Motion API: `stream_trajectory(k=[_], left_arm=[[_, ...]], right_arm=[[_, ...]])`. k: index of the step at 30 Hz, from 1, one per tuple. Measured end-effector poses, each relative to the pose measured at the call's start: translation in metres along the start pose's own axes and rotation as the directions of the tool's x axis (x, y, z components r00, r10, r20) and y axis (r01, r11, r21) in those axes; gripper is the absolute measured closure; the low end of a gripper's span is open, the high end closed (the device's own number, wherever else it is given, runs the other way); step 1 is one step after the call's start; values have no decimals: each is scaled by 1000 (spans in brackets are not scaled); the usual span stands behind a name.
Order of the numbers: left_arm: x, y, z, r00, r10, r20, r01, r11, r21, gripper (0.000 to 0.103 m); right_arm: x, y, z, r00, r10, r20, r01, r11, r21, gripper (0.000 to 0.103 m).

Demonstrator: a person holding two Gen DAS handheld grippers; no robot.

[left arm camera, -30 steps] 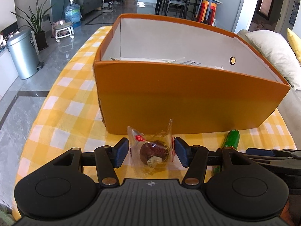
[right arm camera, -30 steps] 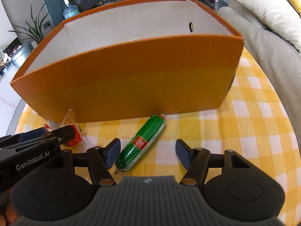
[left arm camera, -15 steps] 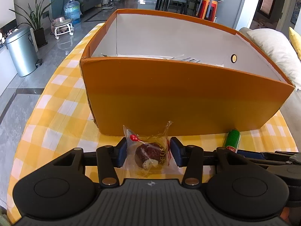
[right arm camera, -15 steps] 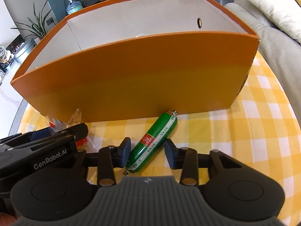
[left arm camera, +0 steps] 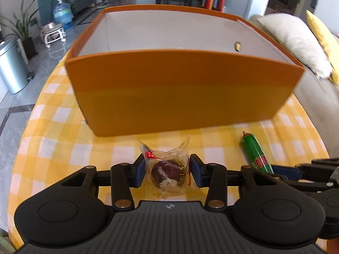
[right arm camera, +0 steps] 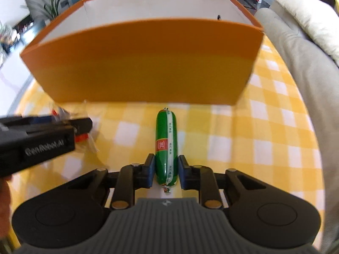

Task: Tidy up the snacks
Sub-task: 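Lift both held snacks and carry them over the orange box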

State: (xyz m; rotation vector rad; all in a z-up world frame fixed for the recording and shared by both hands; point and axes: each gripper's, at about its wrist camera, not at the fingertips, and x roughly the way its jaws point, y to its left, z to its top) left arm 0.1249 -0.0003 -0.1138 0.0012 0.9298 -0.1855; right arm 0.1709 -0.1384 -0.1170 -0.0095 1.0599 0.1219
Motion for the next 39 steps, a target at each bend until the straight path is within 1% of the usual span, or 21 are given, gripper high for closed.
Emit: stream_trajectory(k=[7,9,11,12,13,16,19,23,26,27,28,30,39], left_arm=[[-2,-2,-4,1000,-2,-8,2,1000,-8,54],[-3,-2,-5,1000,-4,-6,4,1000,-10,54],[-3,-1,-5,1000,-8,-2,8,1000,-7,54],[-3,0,-6,1000,-10,0,10,1000,-7,54],[-3,0,-6,1000,-11,1,11,1000,-8,54],[-2,1,-6,1000,-17,1,17,1000,-18,54],[0,2,-6,1000,-27,-7,27,999,-23,54],[-1,5,-6,999,-39,-4,39,999,-34,55],[-1,6,-7,999,-47,-5,47,998,-32,56],[-2,6,-7,999,-48,-6,48,998,-31,56],[-1,6,-7,999,-47,-7,46,999,-27,57],[-2,6,-7,999,-44,-8,44,999,-21,57],[-3,1,-6,999,-53,-8,53,998,-17,59]], right_arm=[[-6,-10,-12,1000,13,23,-13,1000,-21,83],[-4,-8,-9,999,17,32,-17,1000,-22,81],[-5,-12,-12,998,29,52,-28,999,-16,77],[-8,-14,-14,997,36,67,-36,999,-7,68],[-10,-16,-14,996,43,82,-43,999,2,65],[-10,-18,-12,994,53,99,-56,998,21,64],[-7,-19,-9,993,55,103,-61,997,49,64],[-2,-14,-3,992,40,120,-42,999,15,65],[1,-14,0,992,48,119,-51,998,21,66],[3,-14,1,992,51,117,-54,998,22,69],[4,-15,1,992,53,113,-56,998,22,76],[8,-15,2,993,53,101,-56,998,24,82],[9,-15,3,995,45,89,-47,999,18,84]])
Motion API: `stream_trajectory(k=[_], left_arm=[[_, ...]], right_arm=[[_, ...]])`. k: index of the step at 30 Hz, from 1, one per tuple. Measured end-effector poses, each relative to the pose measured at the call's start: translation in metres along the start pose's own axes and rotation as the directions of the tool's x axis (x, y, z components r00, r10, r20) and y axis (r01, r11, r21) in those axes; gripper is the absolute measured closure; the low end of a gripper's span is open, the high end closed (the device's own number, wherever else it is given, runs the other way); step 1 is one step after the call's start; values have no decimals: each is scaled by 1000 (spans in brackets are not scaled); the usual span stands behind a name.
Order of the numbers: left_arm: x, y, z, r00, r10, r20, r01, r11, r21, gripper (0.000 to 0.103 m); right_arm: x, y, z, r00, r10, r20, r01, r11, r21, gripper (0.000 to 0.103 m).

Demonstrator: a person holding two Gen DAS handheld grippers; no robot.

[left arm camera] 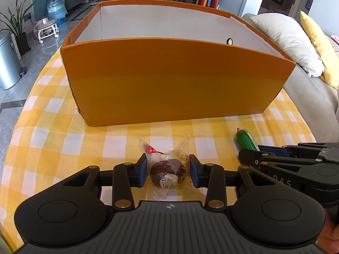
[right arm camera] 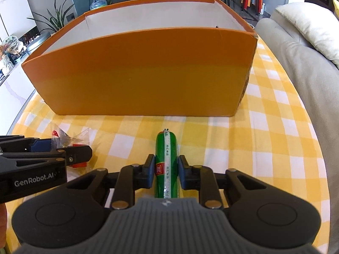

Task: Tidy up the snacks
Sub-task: 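Lift both held snacks and carry them over the orange box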

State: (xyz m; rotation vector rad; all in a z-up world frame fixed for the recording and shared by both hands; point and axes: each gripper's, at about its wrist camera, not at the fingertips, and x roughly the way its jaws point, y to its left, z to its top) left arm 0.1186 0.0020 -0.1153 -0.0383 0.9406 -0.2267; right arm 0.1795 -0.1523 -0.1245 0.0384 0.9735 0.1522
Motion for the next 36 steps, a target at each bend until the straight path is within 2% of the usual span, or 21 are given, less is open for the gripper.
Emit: stream_trajectory(k=[5,9,22,32,36], left_arm=[[-9,-6,2,999,-32,-3,31,999,-15,59],[-16,-15,0,1000,-30,1,30,1000,3,59],[-43,-22,8,999,2,55,-1,1000,-20,59],[-68,-26,48,995,17,101,-16,1000,-12,59],[-78,-33,73,989,15,150,-22,999,41,59]], right_arm=[[-10,2,-3,1000,0,-12,0,1000,-9,84],[-18,2,-4,1000,8,-19,-7,1000,5,84],[-58,4,-2,998,5,57,-5,1000,6,84],[-95,2,22,991,-10,135,11,1000,-3,84],[-107,2,43,984,-11,178,16,1000,-26,84]])
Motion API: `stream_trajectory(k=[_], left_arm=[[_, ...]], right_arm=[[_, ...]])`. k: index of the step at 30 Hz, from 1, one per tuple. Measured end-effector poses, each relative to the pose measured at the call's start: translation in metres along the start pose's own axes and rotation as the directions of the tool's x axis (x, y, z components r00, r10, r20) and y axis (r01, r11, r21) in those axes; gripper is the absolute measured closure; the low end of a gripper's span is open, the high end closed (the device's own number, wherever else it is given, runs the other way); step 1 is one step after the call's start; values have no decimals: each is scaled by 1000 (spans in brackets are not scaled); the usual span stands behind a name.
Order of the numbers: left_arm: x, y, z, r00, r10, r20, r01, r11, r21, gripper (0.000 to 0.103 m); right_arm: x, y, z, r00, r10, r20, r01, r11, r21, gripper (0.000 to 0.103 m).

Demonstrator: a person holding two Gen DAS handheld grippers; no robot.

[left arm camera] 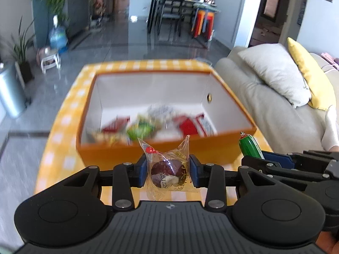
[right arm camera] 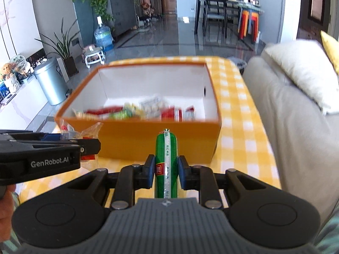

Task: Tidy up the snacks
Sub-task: 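Lift both held snacks and carry them over the orange box, then lower both snacks into the box and open both tools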

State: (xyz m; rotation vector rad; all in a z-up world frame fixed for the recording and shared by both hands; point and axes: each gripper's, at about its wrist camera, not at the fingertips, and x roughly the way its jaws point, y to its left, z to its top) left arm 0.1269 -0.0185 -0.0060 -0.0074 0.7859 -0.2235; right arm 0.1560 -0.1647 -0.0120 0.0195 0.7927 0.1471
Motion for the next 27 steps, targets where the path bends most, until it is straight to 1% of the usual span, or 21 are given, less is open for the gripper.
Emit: stream_trajectory(k=[6,8,10,14,16,18,21,27], left_arm=[[7,-5,39,1000,-2,25,0,998,62,59],[15,-5,50,1000,-16,16,15,998,65,59],[27,-5,59,1000,-12,-1,12,997,76,59],[51,-2,75,999,-10,-46,13,997,82,59],[63,0,82,998,-10,-70,15,997,76,59],[75,0,88,996,3,-86,5,996,89,59],[95,0,92,994,19,-111,-6,993,114,59],[136,10,101,982,26,-188,-7,995,102,59]], right_arm=[[-1,-5,38,999,-12,45,14,999,-46,84],[3,-5,49,998,-23,52,26,997,-70,84],[10,-4,59,998,-34,53,38,995,-91,84],[30,-6,77,997,-74,27,77,989,-128,84],[41,-7,85,996,-84,12,84,986,-145,84],[54,-7,94,996,-92,-4,90,982,-165,84],[73,-5,101,994,-110,-24,102,972,-212,84],[115,-4,109,986,-144,-87,112,948,-297,84]])
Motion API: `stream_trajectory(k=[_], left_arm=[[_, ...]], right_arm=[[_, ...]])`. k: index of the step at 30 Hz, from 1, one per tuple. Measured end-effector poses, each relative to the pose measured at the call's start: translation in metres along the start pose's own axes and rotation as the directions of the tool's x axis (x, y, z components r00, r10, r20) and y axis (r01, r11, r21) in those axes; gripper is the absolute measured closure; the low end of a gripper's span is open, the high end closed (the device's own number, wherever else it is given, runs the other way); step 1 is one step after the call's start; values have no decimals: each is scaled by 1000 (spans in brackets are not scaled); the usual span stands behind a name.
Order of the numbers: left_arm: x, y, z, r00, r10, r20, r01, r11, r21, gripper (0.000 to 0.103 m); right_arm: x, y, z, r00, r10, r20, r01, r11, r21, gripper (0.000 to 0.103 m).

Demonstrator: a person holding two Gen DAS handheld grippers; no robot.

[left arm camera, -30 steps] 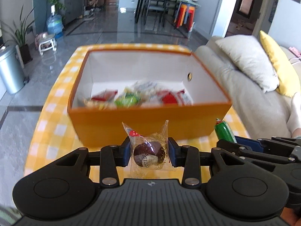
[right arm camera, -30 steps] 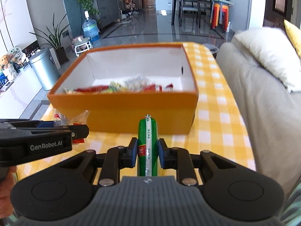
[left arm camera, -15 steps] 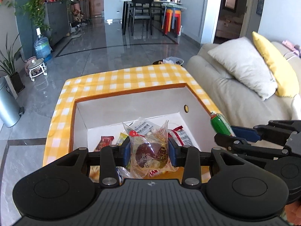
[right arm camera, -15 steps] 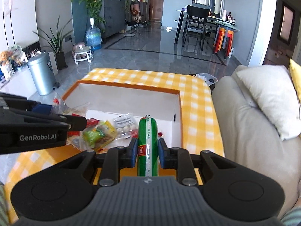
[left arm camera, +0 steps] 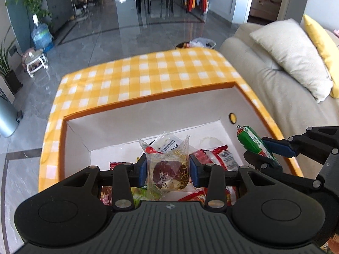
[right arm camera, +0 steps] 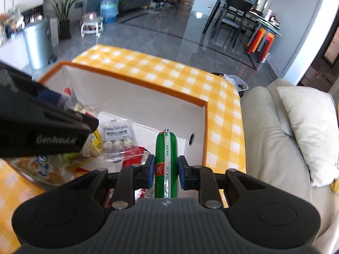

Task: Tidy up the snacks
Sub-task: 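Lower both snacks into the box and open both tools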

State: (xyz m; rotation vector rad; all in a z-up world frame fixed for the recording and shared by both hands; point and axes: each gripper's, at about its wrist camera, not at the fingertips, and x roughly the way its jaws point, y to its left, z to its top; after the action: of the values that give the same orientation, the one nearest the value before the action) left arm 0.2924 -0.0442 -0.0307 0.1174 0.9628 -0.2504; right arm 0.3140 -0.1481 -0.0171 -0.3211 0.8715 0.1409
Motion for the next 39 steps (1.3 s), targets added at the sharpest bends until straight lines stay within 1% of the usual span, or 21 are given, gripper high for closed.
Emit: stream_trajectory(k=[3,7,11,13,17,20,24,28,29,31,32,34,35,36,38,39], left_arm=[[17,1,5,1000,14,-25,-13,1000,16,59],[35,1,8,998,10,-56,-8,999,38,59],[51,-4,11,996,25,-82,-18,996,83,59],[58,-6,12,995,28,-100,-19,996,90,59],[70,3,13,989,5,-144,-1,1000,26,58],[73,5,9,988,6,-151,-1,999,36,58],[72,10,7,987,11,-161,-7,1000,25,57],[68,12,8,987,13,-161,-11,1000,15,53],[66,12,8,987,14,-161,-12,1000,15,53],[63,11,8,987,18,-160,-16,1000,16,50],[61,11,8,987,23,-157,-21,1000,16,47],[56,12,8,989,28,-146,-26,999,19,39],[53,12,8,990,31,-139,-28,999,21,33],[51,12,8,991,35,-131,-32,999,22,30],[44,12,7,993,42,-115,-39,999,25,29],[41,12,7,993,44,-111,-41,999,29,26]], right_arm=[[19,3,5,1000,-2,-25,1,999,-41,84],[40,5,11,998,-2,-60,-2,997,-79,84],[62,6,12,995,-26,-97,14,993,-121,84],[70,7,12,993,-35,-116,19,990,-139,84],[77,10,13,991,-29,-133,5,984,-176,84],[79,13,16,990,-32,-137,6,982,-190,83],[78,12,18,990,-5,-138,-20,983,-182,84],[77,14,19,991,-28,-133,2,980,-198,84],[76,14,20,991,-34,-132,7,981,-196,83],[73,13,21,991,-31,-133,6,983,-183,75],[71,13,22,991,-27,-133,3,984,-176,73],[67,10,22,991,-21,-130,0,987,-164,67],[64,9,23,992,-20,-127,0,987,-160,65],[62,9,23,992,-19,-125,-1,987,-159,62],[57,9,23,993,-23,-118,4,987,-160,58],[54,9,23,993,-27,-114,8,987,-160,55]])
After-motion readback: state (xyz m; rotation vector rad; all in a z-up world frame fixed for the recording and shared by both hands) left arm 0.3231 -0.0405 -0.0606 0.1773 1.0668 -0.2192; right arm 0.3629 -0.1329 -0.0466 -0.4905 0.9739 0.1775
